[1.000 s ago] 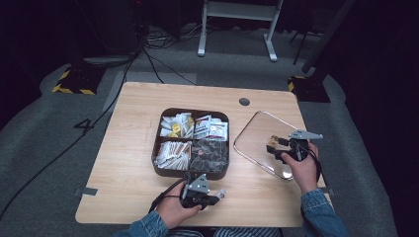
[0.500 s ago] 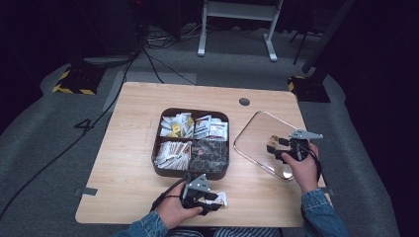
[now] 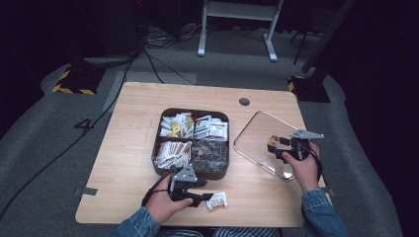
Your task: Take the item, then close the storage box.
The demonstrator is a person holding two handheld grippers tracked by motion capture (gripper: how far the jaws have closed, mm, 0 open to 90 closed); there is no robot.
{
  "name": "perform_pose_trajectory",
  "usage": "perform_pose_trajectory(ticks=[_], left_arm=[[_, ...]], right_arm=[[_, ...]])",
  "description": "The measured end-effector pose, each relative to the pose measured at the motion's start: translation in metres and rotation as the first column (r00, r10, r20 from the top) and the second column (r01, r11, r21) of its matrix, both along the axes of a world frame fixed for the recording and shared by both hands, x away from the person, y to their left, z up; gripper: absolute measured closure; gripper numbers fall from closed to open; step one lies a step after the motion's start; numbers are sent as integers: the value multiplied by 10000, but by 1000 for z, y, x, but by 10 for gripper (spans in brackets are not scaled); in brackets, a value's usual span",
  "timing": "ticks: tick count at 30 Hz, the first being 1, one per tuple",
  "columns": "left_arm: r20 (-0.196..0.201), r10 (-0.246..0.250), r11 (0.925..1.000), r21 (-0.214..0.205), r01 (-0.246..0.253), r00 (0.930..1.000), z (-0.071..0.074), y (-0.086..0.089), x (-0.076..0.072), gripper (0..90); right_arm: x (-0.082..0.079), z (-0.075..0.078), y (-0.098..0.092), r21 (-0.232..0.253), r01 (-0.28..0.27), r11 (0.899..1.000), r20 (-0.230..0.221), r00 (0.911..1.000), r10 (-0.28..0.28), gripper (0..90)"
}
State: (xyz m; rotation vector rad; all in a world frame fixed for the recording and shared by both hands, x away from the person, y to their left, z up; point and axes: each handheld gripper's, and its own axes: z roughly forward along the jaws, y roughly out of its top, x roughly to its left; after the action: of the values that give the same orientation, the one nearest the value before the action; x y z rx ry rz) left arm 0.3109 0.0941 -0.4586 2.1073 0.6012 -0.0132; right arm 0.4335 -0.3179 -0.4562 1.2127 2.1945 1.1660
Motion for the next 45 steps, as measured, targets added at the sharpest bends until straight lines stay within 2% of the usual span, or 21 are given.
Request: perform_pose_trajectory(ticks=[3,6,8,11,14,18,19,20,22,25,31,34,35,40,44,45], left_arm=[[347,618,9980,79,-621,9975,10,13,1,437],[510,1075,9942,-147,-1069,9929,21,27,4,416],[663,1466,9889,-336,-1446,9870,29,36,6,405],[874,2069,9781,-400,-2041,9745,37,51,9,392],[1225,2407,9703,-67,-2417,9628,42,61,11,386],[1306,2949,9549,-49,-2969,9466,48,77,12,368],[1377,3172,9477,-78,-3192,9383,50,83,12,362],[1407,3308,9430,-99,-3327,9332,51,88,12,355],[1466,3758,9258,-172,-3775,9150,51,97,12,340],[1536,4232,9041,-69,-4273,8929,47,111,13,334],[1446,5240,8488,-70,-5287,8394,37,138,15,322],[1442,5573,8243,226,-5657,8177,29,150,17,322],[1408,5716,8136,307,-5806,8084,25,154,17,322],[1434,6154,7761,615,-6276,7750,11,172,18,324],[1410,6341,7590,739,-6468,7603,2,181,18,323],[1378,6358,7572,792,-6484,7594,0,183,17,322]], right_arm=[[0,-1,0,21,26,10000,-66,10000,-26,319],[1,-1,0,12,18,10000,-62,10000,-18,319],[1,0,0,33,33,10000,-40,10000,-33,319],[1,-1,-1,58,78,10000,-59,10000,-77,318],[1,-2,-1,265,148,9995,-50,9999,-146,306],[2,-3,-1,327,183,9993,21,9998,-184,294],[3,-2,-2,349,214,9992,29,9998,-215,293],[4,-2,-2,337,246,9991,66,9997,-248,291],[6,-2,-1,369,321,9988,75,9994,-324,288],[10,-4,1,240,310,9992,57,9995,-311,283],[20,-9,1,-56,389,9992,29,9992,-389,286],[26,-13,-1,-122,474,9988,-56,9989,-474,286],[28,-14,-1,-122,516,9986,-113,9986,-517,286],[35,-20,-2,-277,807,9964,-391,9959,-818,305],[41,-23,-5,-268,1054,9941,-522,9929,-1067,306],[42,-24,-5,-267,1084,9938,-522,9926,-1096,306]])
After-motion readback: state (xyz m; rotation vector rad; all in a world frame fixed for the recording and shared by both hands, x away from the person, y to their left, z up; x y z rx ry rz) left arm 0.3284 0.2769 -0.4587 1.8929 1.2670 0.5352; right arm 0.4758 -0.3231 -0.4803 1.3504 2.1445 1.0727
